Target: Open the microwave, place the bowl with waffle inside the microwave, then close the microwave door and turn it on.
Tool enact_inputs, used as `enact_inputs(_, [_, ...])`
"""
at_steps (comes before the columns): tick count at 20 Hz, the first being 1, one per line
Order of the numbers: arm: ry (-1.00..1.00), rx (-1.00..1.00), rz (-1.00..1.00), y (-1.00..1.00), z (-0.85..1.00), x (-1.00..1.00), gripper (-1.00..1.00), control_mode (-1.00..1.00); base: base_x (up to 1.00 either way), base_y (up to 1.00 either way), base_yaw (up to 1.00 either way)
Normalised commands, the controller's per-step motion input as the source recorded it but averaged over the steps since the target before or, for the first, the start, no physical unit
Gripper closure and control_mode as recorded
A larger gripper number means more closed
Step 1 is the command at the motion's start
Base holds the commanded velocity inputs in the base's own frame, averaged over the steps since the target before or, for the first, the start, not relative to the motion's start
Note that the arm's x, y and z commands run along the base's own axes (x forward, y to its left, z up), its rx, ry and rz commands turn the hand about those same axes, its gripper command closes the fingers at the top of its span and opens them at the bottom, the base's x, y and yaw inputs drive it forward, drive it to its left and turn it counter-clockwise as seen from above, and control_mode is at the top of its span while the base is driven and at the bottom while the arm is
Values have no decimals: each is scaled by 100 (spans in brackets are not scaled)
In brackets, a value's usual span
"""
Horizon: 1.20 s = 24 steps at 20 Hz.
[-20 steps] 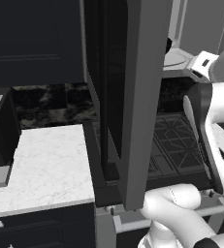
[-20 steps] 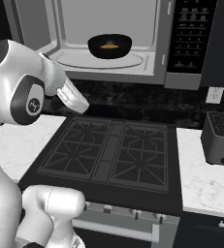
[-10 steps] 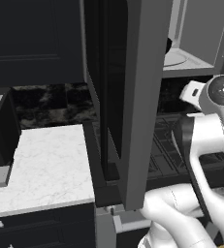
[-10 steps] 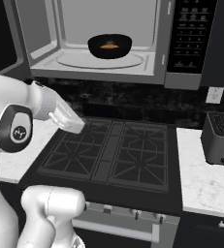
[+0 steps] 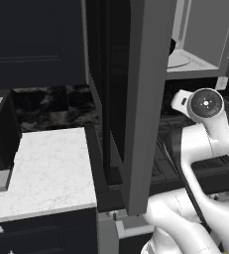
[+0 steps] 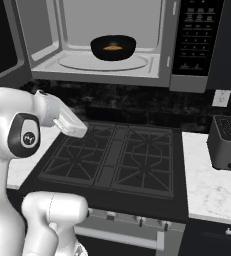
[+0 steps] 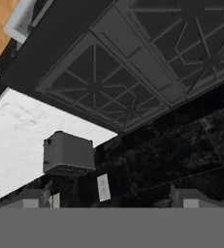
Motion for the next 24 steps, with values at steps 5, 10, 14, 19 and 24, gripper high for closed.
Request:
enact_inputs(5, [3, 0, -2, 48, -13, 0, -100, -100, 0, 0, 0])
enact_inputs(10, [0, 0, 0, 0, -35, 13, -100, -100, 0, 0, 0])
enact_inputs(14, [0, 0, -1, -2, -51, 22, -100, -100, 0, 0, 0])
enact_inputs(19, [1, 0, -6, 13, -34, 23, -100, -100, 0, 0, 0])
enact_inputs(24, [6, 0, -4, 46, -24, 16, -100, -100, 0, 0, 0])
